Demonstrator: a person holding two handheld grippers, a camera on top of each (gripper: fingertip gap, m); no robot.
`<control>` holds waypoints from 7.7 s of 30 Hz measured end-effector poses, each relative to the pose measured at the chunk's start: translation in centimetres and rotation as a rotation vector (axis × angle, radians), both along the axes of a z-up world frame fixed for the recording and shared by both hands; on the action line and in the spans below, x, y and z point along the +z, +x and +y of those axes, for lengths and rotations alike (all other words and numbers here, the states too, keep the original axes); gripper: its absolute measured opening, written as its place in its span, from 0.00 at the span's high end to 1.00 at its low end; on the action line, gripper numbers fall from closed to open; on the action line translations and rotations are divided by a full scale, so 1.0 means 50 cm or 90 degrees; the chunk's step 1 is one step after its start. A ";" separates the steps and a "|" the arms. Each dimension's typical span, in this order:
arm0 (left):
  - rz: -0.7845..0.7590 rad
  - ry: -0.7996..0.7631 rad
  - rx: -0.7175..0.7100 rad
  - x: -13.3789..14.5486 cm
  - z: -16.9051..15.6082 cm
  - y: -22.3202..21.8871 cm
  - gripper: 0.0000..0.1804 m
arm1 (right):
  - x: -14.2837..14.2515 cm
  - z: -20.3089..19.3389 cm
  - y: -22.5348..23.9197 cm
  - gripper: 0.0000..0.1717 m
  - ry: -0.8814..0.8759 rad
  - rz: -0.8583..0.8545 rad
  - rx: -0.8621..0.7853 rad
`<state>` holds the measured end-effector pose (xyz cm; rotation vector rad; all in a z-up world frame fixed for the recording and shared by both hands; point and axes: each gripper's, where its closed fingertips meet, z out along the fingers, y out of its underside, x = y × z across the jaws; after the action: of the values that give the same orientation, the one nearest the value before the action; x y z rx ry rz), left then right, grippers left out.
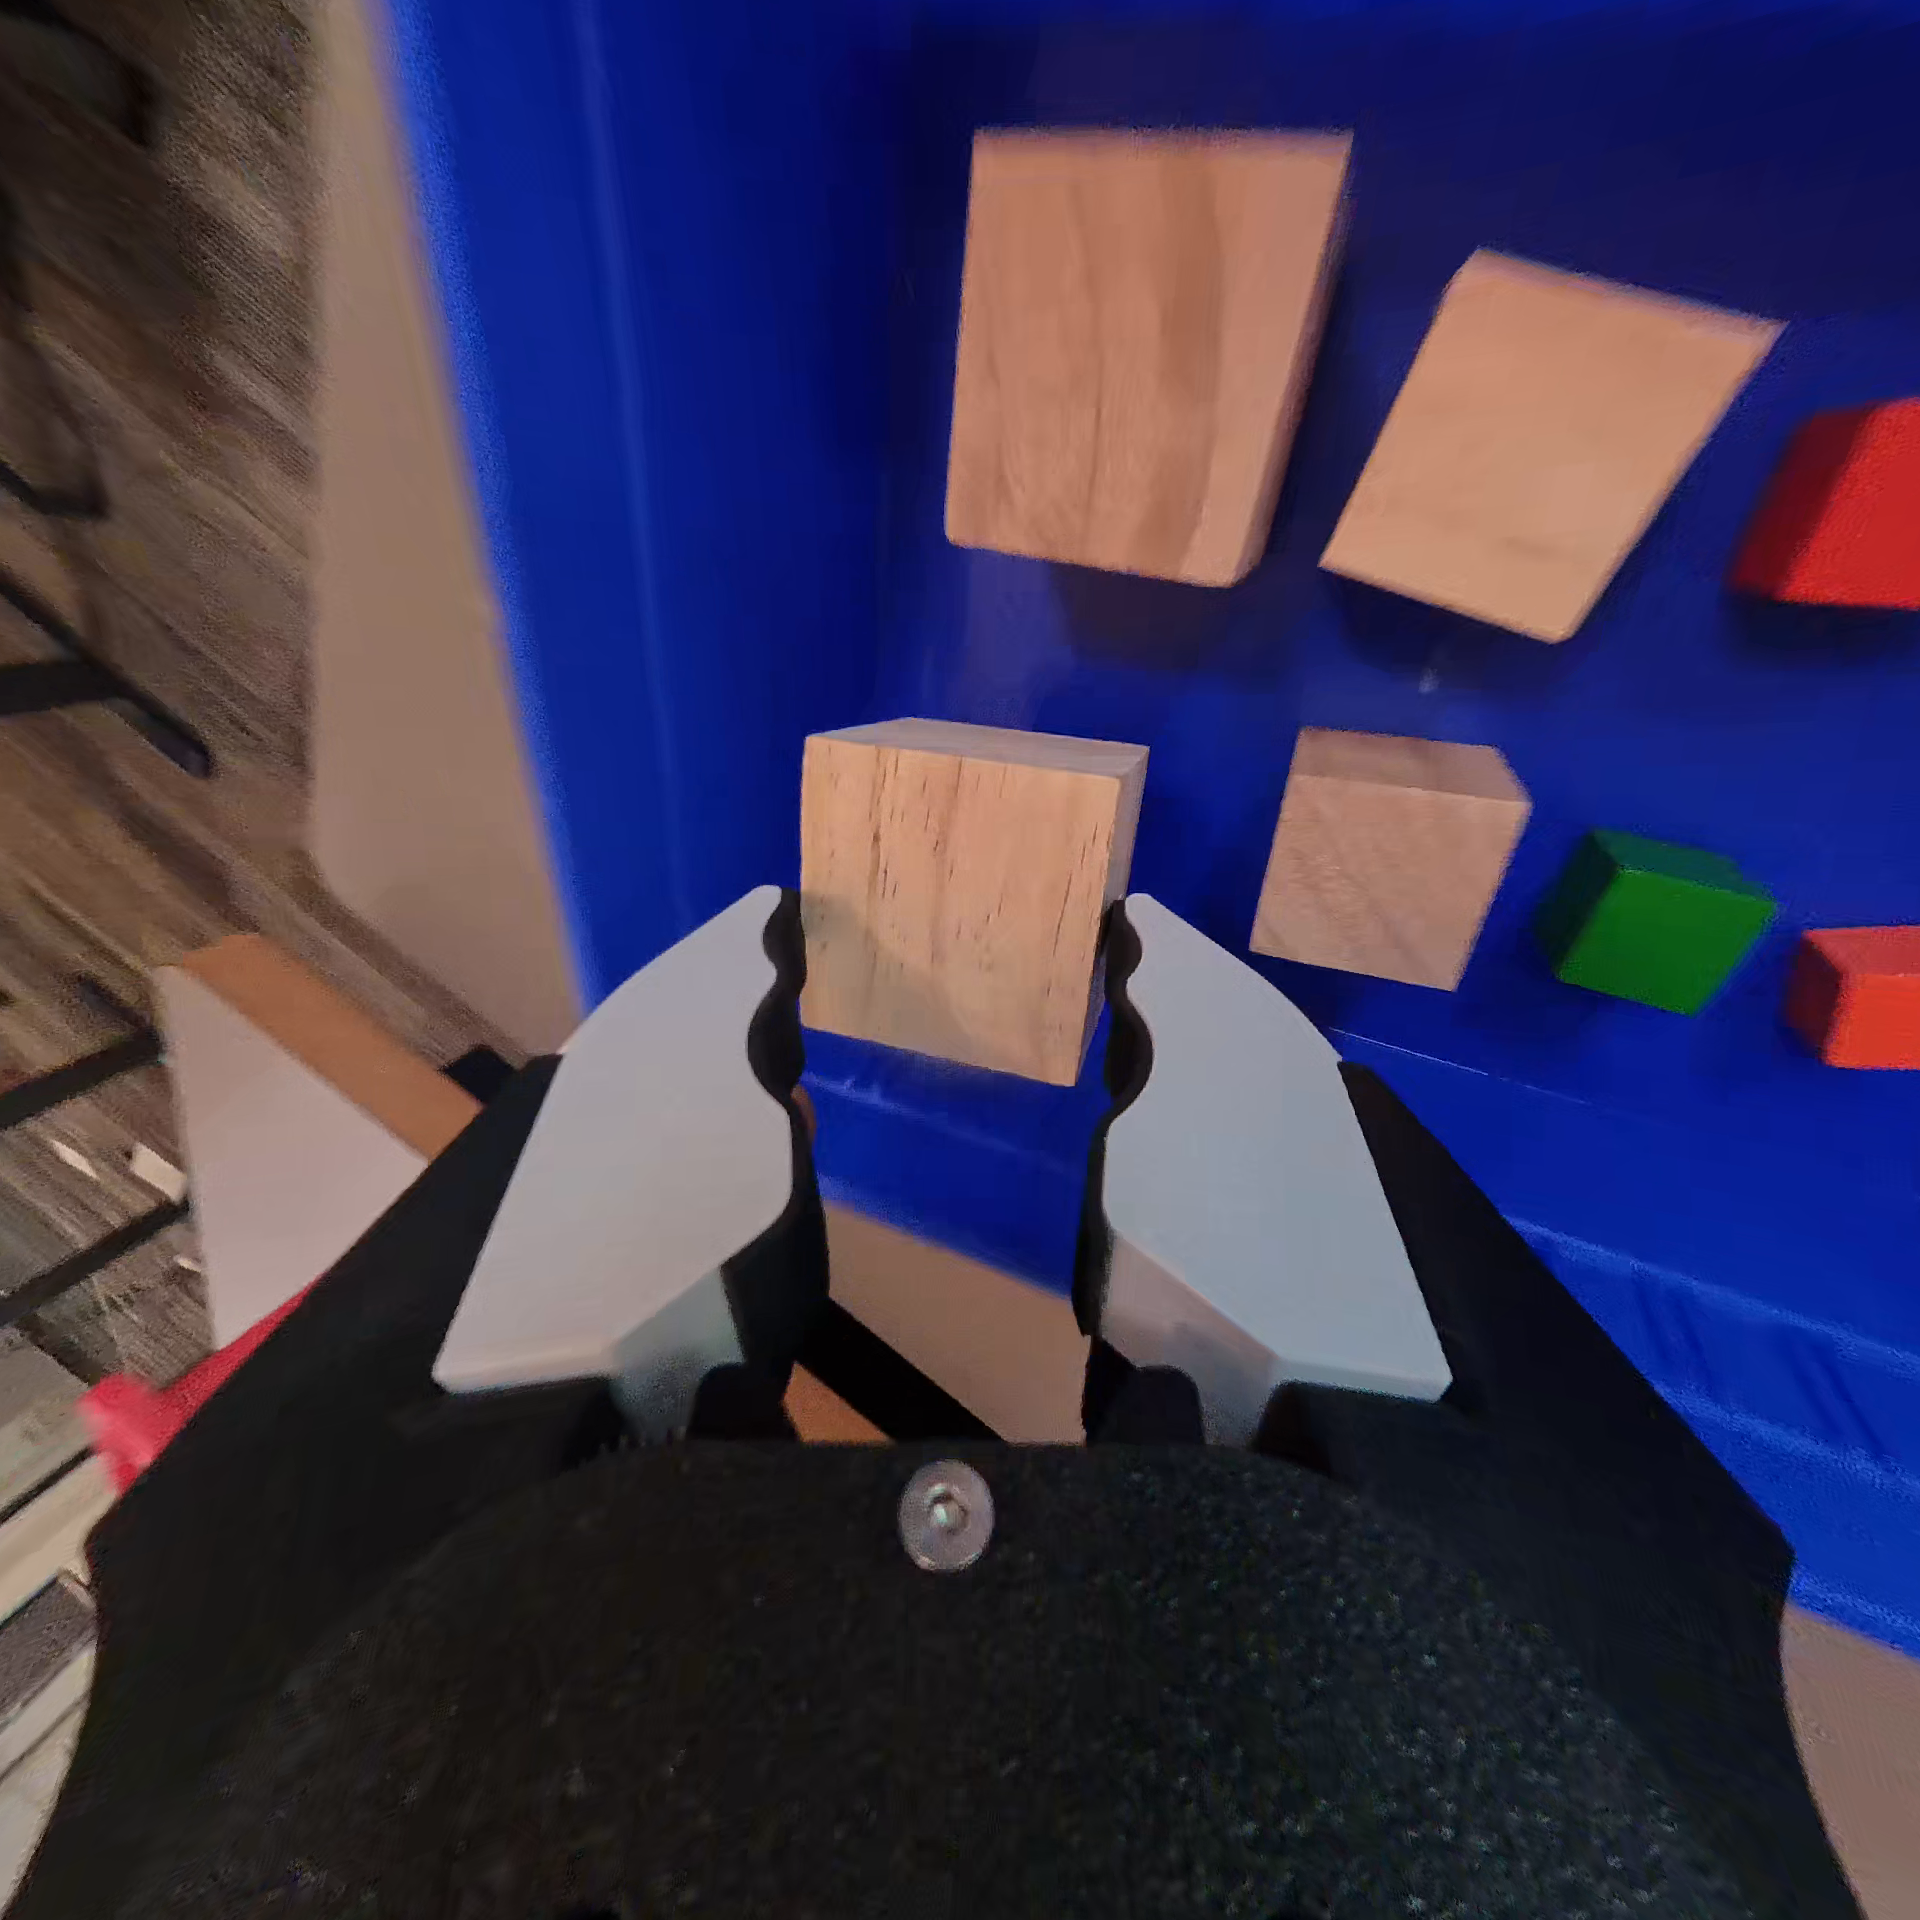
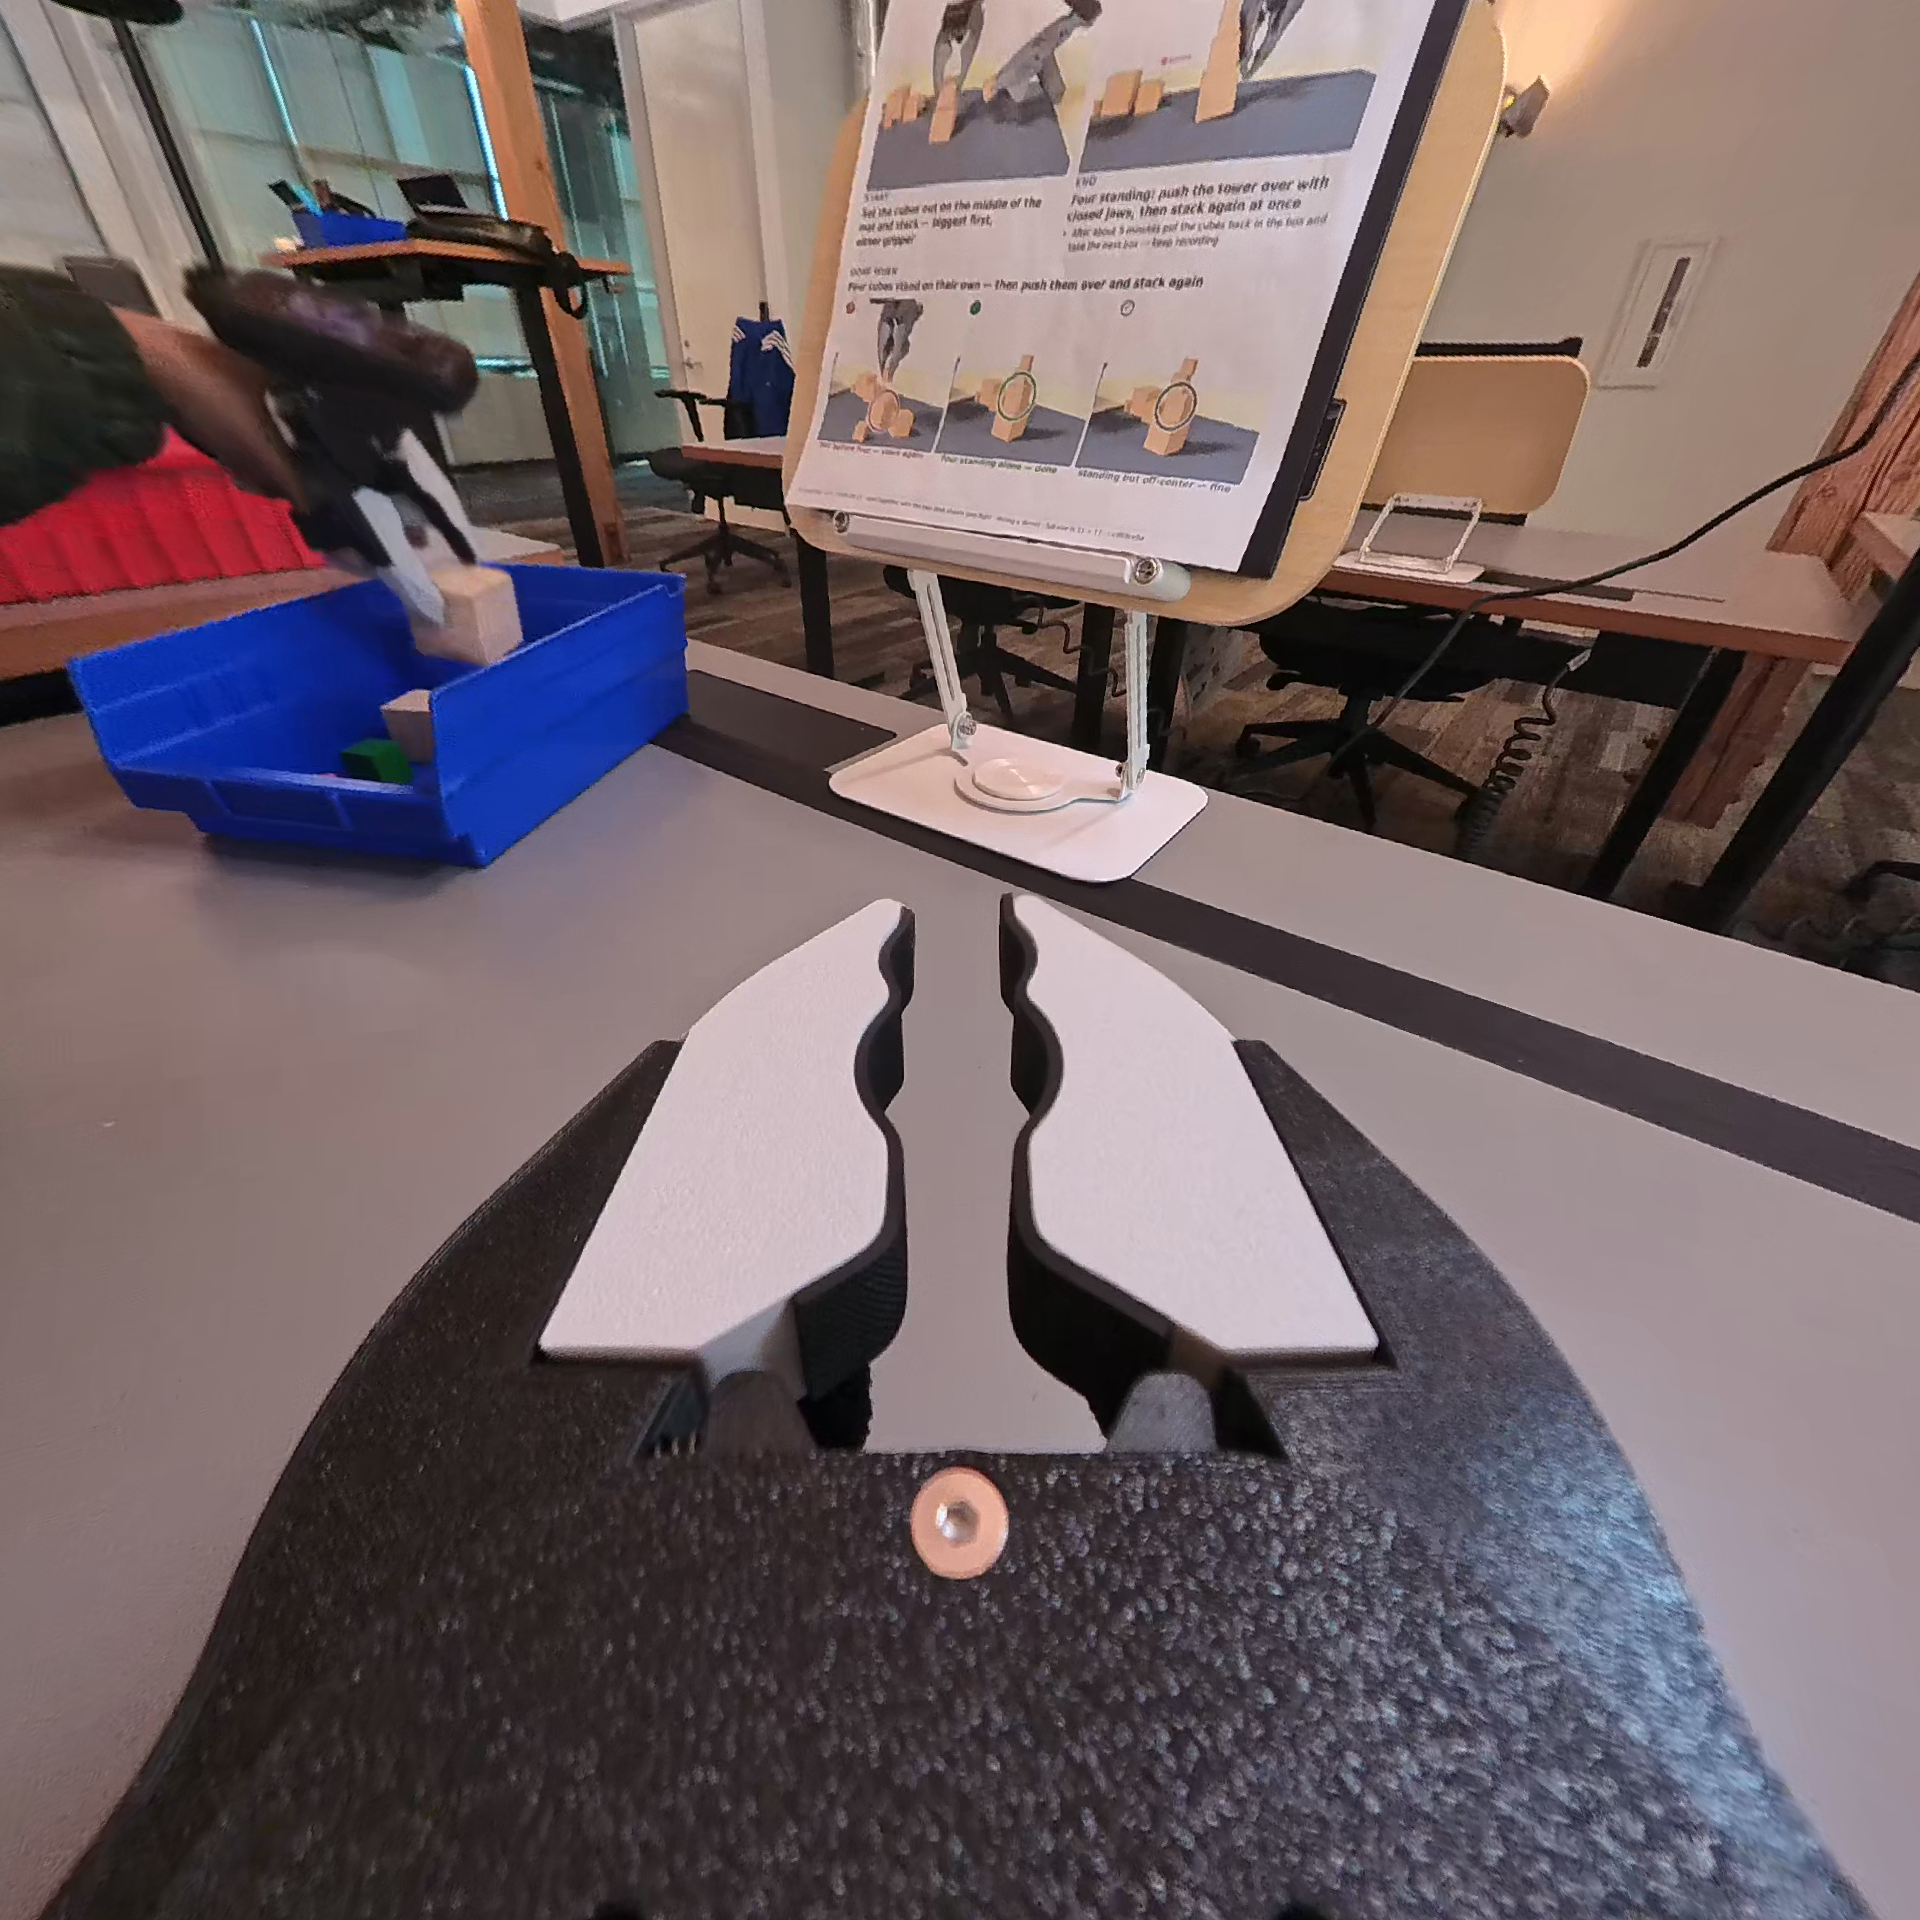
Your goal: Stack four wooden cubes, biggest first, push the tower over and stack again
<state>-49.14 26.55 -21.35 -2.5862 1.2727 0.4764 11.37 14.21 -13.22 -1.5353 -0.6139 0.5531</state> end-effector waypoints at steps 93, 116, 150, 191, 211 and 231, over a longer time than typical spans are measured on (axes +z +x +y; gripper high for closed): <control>-0.032 -0.006 0.005 -0.007 -0.113 0.112 0.76 | -0.021 0.022 0.038 0.91 0.020 0.004 -0.109; -0.126 -0.081 -0.389 0.009 -0.161 0.789 0.76 | -0.019 0.032 0.076 0.91 0.016 -0.001 -0.206; -0.218 0.113 -0.188 0.188 -0.155 0.445 0.77 | -0.013 0.027 0.074 0.91 0.015 0.011 -0.188; -0.101 -0.077 -0.189 0.126 -0.199 0.411 0.86 | -0.028 0.029 0.057 0.91 0.002 0.004 -0.166; -0.111 -0.155 -0.394 0.061 -0.139 0.829 0.86 | -0.011 0.022 0.069 0.91 0.015 0.018 -0.166; -0.163 -0.015 -0.307 0.162 -0.159 0.593 0.77 | 0.005 0.017 0.077 0.91 0.026 0.038 -0.154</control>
<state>-19.47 18.58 -13.23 -2.1540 1.7284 0.0385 15.22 15.04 -13.00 -1.5225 -0.3843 0.3979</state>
